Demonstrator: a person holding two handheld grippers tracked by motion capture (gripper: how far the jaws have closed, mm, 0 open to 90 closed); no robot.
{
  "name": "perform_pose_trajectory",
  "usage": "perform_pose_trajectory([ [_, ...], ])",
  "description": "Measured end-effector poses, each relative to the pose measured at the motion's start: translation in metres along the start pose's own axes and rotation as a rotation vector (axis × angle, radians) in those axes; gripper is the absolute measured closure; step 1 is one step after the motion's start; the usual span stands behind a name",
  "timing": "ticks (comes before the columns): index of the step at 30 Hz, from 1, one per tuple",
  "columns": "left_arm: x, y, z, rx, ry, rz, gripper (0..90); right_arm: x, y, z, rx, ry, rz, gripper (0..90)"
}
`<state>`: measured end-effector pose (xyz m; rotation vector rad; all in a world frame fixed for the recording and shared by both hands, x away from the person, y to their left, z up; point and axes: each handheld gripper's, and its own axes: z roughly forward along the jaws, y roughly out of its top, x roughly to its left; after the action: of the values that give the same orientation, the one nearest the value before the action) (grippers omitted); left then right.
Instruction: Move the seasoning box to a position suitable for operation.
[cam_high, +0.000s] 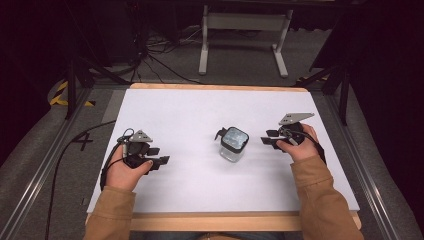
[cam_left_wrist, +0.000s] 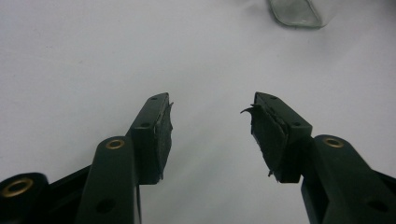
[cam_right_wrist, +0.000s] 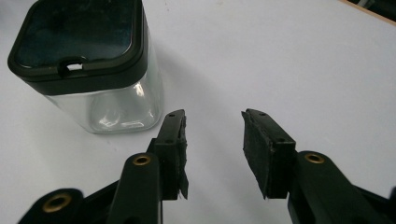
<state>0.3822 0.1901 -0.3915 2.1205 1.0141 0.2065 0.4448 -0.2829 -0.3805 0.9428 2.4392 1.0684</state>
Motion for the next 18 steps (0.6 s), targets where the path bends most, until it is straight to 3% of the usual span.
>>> perform_pose_trajectory([
  [6,-0.001,0.0,-0.004,-0.009,0.005,0.002,46.9,0.001,0.001,0.002,-0.016,0.007,-0.001,63.1],
  [8,-0.001,0.0,-0.004,-0.014,0.004,-0.001,46.8,0.001,0.001,0.003,-0.033,0.023,0.011,70.3],
  [11,-0.002,0.001,-0.005,-0.023,0.008,0.008,46.8,0.0,0.0,0.006,-0.07,0.048,0.014,88.1],
  [18,-0.006,-0.003,-0.007,-0.025,0.007,0.014,46.6,-0.006,-0.002,0.021,-0.139,0.111,0.035,90.0],
])
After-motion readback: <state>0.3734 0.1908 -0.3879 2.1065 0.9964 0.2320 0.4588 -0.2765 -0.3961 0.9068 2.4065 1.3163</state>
